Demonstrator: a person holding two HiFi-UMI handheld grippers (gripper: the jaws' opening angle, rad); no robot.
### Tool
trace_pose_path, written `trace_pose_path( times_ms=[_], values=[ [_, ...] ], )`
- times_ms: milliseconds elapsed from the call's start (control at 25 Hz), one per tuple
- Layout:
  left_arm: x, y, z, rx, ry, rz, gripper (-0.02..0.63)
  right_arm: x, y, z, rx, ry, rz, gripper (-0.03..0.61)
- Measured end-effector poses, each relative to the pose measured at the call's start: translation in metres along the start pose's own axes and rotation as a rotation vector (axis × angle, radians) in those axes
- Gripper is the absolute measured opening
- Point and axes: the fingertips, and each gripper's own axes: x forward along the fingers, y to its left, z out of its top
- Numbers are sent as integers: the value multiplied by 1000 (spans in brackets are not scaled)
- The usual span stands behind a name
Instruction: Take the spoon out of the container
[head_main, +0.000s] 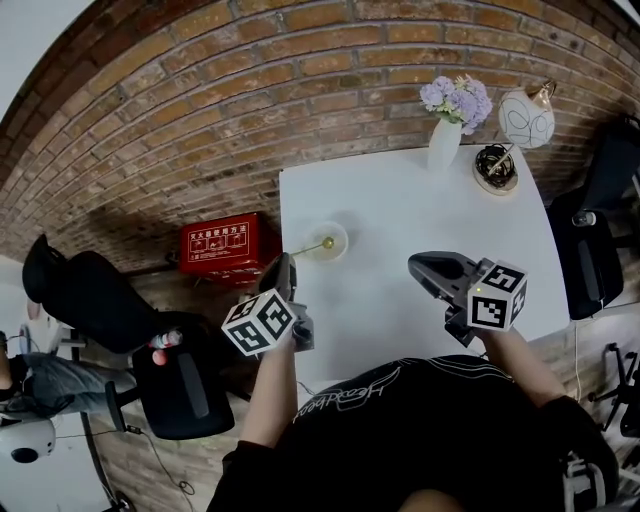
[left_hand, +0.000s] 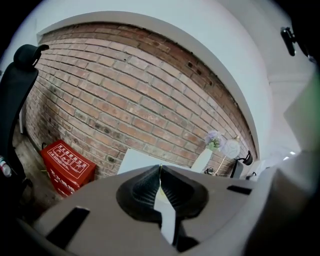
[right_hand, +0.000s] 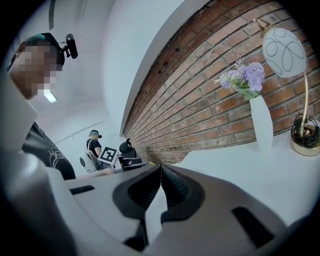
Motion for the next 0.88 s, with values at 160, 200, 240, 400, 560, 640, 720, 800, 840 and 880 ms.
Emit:
trace_pose_path(
  times_ms=[160, 200, 240, 400, 560, 640, 720, 800, 840, 880],
  values=[
    [-23, -9, 16, 23, -34, -18, 6, 6, 7, 1, -45, 10, 10, -3],
    [-29, -13, 21, 33, -43, -26, 6, 7, 9, 2, -47, 9, 15, -3],
    [-34, -18, 25, 46, -51, -33, 6, 8, 11, 3, -46, 5, 21, -3],
    [-53, -46, 30, 95, -53, -72, 6, 6, 18, 6, -54, -5, 35, -3],
    [-70, -72, 30, 128, -39, -125, 6, 2, 24, 10, -71, -11, 39, -3],
    [-76, -80, 28, 133, -29, -146, 6, -1, 27, 13, -74, -24, 37, -3],
    [-80, -86, 25, 138, -12, -166, 6, -4, 30, 15, -73, -39, 37, -3],
    [-83, -94, 21, 147, 8, -192, 6, -6, 32, 15, -74, -45, 36, -3],
    [-85, -98, 19, 153, 17, -204, 6, -6, 32, 16, -74, -49, 35, -3],
    [-85, -101, 17, 160, 25, -212, 6, -6, 32, 16, -75, -54, 35, -3]
  ],
)
